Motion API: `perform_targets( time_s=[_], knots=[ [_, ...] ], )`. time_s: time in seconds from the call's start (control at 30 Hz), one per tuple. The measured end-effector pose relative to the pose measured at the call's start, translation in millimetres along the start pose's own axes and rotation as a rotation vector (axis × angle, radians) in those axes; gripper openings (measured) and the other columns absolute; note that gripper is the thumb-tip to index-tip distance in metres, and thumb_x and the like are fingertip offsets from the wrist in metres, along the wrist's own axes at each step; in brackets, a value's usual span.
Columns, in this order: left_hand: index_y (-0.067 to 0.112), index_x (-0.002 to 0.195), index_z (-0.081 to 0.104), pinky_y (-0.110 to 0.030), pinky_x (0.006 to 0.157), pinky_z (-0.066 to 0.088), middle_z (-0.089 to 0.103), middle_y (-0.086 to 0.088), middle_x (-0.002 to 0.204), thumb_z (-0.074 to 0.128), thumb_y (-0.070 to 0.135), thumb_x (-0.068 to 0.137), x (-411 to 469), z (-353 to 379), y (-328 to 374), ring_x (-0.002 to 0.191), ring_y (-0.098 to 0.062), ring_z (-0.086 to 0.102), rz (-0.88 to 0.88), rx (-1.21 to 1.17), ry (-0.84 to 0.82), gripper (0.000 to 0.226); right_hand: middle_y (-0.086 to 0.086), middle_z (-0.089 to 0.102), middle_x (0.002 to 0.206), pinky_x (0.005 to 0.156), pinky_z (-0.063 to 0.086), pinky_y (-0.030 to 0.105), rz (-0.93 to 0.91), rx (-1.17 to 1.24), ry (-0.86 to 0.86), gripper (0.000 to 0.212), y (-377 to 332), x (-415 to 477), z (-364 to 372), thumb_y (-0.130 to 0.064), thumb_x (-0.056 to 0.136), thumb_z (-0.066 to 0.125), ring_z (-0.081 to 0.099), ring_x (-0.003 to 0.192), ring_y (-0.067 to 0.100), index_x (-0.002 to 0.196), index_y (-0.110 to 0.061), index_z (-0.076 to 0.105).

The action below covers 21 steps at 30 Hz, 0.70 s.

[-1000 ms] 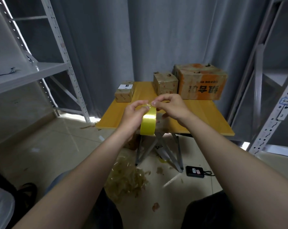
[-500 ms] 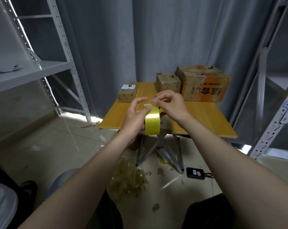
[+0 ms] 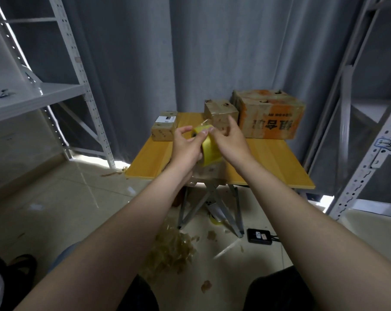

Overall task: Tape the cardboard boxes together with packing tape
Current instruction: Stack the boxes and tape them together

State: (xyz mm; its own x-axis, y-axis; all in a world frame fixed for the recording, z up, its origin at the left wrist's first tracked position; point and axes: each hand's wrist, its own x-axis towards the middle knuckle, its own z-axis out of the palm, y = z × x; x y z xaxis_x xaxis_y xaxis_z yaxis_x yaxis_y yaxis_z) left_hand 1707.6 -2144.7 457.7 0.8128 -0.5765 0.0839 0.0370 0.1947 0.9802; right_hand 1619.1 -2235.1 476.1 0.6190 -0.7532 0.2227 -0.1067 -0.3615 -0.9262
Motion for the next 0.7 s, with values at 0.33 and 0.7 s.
perform_targets(
  time_s=[0.33, 0.7],
  knots=[
    [0.028, 0.107, 0.072, -0.029, 0.081, 0.058, 0.077, 0.005, 0.109, 0.070, 0.026, 0.098, 45.6, 5.4, 9.1, 0.102, -0.008, 0.070, 0.119, 0.598, -0.426, 0.009, -0.005, 0.074, 0.093, 0.064, 0.045, 0.016, 0.138, 0.215, 0.197, 0.057, 42.1, 39.3, -37.1, -0.003, 0.089, 0.076, 0.065, 0.082, 0.001, 0.136, -0.026, 0.053],
    [0.029, 0.107, 0.070, -0.023, 0.069, 0.054, 0.079, 0.009, 0.096, 0.072, 0.021, 0.096, 73.9, -28.4, -17.7, 0.092, -0.003, 0.073, 0.090, 0.684, -0.376, 0.013, -0.009, 0.069, 0.092, 0.061, 0.047, 0.011, 0.077, 0.135, 0.292, 0.039, 76.9, 57.7, -32.5, -0.006, 0.094, 0.072, 0.066, 0.084, 0.003, 0.118, -0.033, 0.059]
  ],
)
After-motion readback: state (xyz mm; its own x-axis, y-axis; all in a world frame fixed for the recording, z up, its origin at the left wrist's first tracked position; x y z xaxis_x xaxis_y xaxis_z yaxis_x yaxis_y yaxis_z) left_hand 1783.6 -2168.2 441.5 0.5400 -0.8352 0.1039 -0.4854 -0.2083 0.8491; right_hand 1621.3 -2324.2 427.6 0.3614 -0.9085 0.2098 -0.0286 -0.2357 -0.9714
